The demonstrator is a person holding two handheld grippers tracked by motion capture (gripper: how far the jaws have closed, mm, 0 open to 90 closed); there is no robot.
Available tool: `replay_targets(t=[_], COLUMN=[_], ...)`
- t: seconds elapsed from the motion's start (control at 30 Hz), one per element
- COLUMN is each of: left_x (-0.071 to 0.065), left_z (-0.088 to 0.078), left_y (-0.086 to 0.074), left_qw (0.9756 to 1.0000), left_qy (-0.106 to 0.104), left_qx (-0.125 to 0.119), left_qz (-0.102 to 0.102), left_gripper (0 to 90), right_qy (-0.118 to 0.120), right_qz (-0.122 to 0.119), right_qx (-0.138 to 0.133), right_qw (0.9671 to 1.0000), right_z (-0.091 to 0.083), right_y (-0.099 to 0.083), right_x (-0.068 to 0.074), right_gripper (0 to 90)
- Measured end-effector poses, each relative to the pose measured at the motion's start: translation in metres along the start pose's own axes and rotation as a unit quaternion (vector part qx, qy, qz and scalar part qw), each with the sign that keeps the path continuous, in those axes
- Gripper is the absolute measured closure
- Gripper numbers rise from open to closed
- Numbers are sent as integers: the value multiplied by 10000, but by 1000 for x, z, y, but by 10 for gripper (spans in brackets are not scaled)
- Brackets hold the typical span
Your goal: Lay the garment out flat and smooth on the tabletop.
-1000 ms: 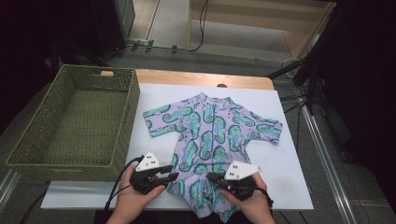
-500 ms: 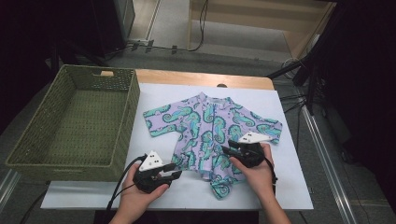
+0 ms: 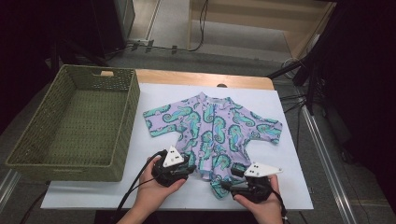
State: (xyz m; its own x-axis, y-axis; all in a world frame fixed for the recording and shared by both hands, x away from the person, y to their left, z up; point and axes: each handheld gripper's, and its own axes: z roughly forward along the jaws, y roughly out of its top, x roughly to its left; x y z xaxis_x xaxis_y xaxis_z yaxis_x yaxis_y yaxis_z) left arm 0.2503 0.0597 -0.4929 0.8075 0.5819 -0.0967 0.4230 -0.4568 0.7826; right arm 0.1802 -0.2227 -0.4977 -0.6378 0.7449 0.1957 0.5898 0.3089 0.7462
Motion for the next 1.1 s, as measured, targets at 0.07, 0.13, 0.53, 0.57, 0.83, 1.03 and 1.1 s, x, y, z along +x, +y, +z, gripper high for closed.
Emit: replay_targets(t=[0.07, 0.13, 0.53, 0.57, 0.83, 1.03, 1.1], left_x=[3, 5, -20, -21, -16, -30, -31], left_z=[-1, -7, -67, -68, -59, -39, -34], left_y=[1, 3, -15, -18, -29, -33, -33], left_qw=[9999, 9995, 9869, 9872, 9921, 9927, 9949], left_qy=[-70, -280, -1538, -1501, -1255, -1109, -774], left_qx=[-35, -64, 205, 230, -35, 213, 348], left_qz=[-79, -149, 438, 487, 81, 415, 552], left_gripper=[775, 866, 876, 869, 625, 443, 579], right_qy=[-160, -152, 233, 135, 92, 548, 392], right_qz=[-125, -178, -516, -480, 31, -314, -505], right_qx=[177, 297, -462, -502, -565, -62, 232], right_qw=[9996, 9993, 9973, 9975, 9984, 9980, 9977], right_z=[6, 7, -66, -68, -54, -27, -17], right_y=[-4, -5, -6, -7, -18, -25, -26], right_x=[3, 1, 17, 16, 0, 15, 18], right_gripper=[602, 767, 763, 701, 601, 426, 618])
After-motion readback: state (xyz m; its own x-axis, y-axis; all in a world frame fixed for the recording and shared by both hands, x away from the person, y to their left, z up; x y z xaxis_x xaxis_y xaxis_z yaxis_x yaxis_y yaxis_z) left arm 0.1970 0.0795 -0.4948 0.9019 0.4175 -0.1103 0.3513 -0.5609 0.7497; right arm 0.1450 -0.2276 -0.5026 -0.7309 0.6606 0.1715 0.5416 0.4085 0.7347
